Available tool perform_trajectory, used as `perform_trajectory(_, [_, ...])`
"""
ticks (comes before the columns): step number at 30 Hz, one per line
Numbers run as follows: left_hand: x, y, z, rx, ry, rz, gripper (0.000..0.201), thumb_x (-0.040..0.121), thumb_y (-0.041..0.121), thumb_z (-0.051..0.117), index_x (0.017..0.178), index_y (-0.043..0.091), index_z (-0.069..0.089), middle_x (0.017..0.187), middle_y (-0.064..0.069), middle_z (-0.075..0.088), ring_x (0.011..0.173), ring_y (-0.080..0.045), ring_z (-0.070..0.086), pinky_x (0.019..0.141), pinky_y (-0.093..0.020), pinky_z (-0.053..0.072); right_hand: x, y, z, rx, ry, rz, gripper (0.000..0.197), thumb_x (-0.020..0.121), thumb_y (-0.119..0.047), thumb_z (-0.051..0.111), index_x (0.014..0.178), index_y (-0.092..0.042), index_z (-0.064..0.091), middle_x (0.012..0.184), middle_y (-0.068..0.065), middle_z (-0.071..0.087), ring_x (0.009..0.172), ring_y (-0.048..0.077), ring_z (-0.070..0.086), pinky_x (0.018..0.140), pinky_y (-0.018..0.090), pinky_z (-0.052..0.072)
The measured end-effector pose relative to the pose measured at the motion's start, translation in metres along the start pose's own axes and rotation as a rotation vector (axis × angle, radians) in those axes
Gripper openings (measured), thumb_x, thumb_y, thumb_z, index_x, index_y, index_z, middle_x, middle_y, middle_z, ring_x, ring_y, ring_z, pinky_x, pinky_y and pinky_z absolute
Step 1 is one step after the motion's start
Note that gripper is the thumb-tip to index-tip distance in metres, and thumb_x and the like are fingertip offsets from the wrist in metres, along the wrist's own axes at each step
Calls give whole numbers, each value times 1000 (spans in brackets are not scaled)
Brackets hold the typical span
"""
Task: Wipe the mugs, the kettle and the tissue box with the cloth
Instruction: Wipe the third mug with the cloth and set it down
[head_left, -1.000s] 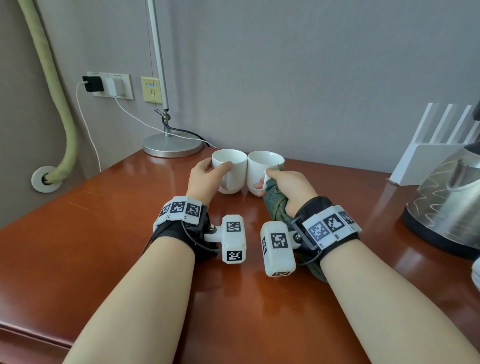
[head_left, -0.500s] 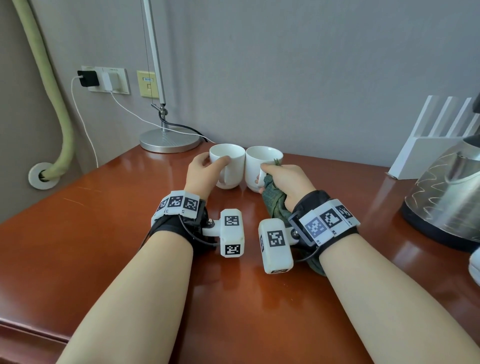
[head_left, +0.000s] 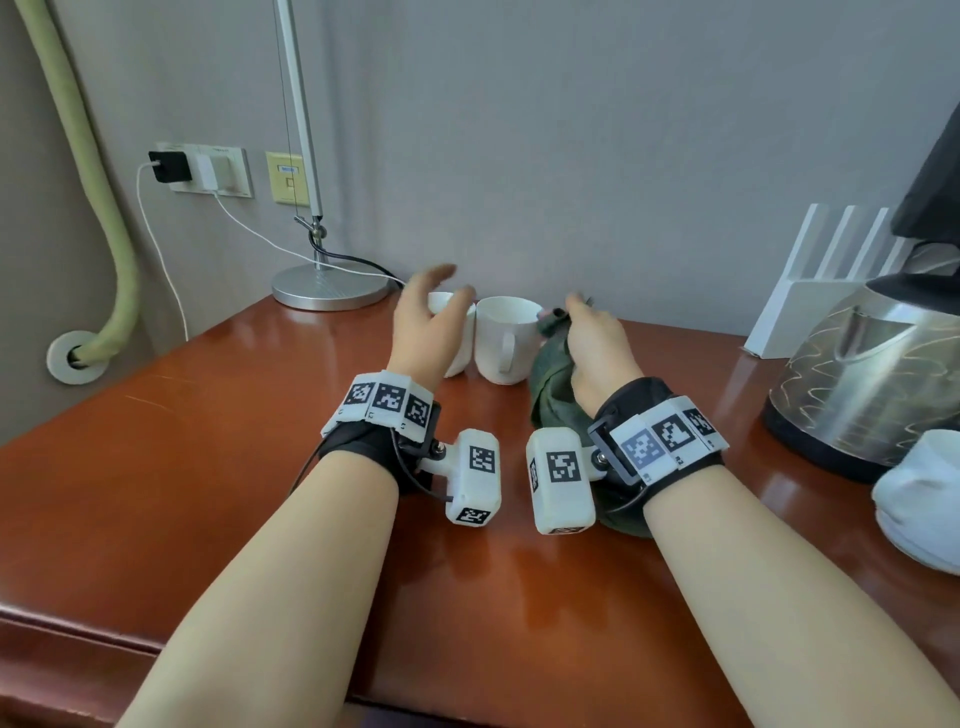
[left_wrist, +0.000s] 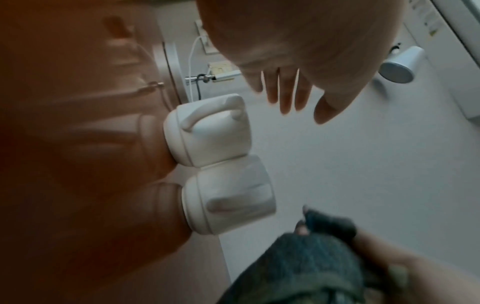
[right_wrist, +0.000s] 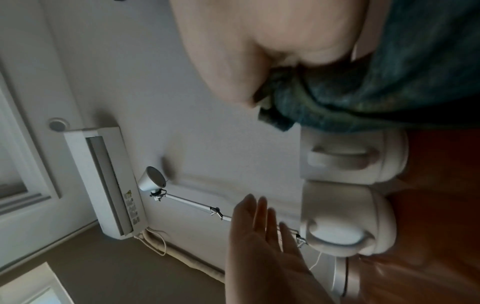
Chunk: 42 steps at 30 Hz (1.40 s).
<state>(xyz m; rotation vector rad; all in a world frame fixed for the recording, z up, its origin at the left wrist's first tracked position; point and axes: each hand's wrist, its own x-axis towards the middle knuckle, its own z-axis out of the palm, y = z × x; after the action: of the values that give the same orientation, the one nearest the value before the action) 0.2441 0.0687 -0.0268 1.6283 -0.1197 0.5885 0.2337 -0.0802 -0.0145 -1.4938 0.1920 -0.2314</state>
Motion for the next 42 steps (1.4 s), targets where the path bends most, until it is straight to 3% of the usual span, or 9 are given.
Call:
perform_trajectory(4, [-24,42,19,-81,-422,-72,9,98,14,58,99,13,67,92,2,69,86,-7,65,85,-26,55,-21,-29,-25,153,-217,-101,44,103,-40,37,94,-10,68,90,7,70,88,21,66,87,35,53])
perform_trajectory(9, [-52,86,42,-147,-764,-136,22,95,20,64,115,11,60,101,-1,70,94,-15,69,84,-27,56,-55,-68,-71,-55,-269,-301,44,104,-42,28,99,-22,67,99,0,64,95,13,61,87,28,50])
perform_trajectory(16, [-92,128,71,-219,-830,-120,21,96,23,61,112,11,64,94,-7,69,87,-23,66,84,-38,53,-95,-92,-140,-202,-216,-400,44,104,-46,25,108,-31,66,103,2,59,99,17,53,78,25,43])
perform_trajectory(21, [-112,155,83,-351,-942,-102,19,97,27,54,100,12,65,87,-5,72,80,-19,69,75,-32,56,-123,-107,-169,-147,-304,-427,47,104,-46,22,125,-30,60,123,2,55,121,14,50,96,31,44])
perform_trajectory(24, [-116,173,87,-293,-814,17,15,96,13,61,80,14,63,72,-1,63,64,-15,56,60,-29,44,-137,-117,-182,-113,-231,-442,44,104,-43,24,122,-26,60,115,2,61,108,12,58,82,25,50])
perform_trajectory(28, [-122,197,93,-265,-694,162,18,93,6,63,77,13,60,85,-3,62,84,-19,56,86,-39,51,-147,-127,-204,-310,103,-449,42,101,-44,40,88,-16,68,82,2,69,73,10,64,66,26,51])
perform_trajectory(31, [-132,212,98,-275,-701,160,24,96,9,57,74,15,54,73,0,57,66,-12,55,67,-28,48,-156,-131,-219,-256,145,-483,42,97,-43,52,71,-12,63,69,7,64,63,14,61,65,30,47])
perform_trajectory(37, [-154,242,111,-235,-730,231,26,95,11,60,71,16,50,70,1,56,56,-5,55,54,-17,45,-180,-126,-242,-11,-224,-367,59,74,-40,74,119,-5,59,103,11,62,86,21,59,68,28,44])
perform_trajectory(42, [-165,254,121,-314,-722,211,30,92,7,63,70,15,44,63,3,54,63,-11,57,59,-22,49,-196,-126,-260,183,-110,-413,38,85,-14,66,120,-2,59,117,20,62,98,27,61,76,34,53])
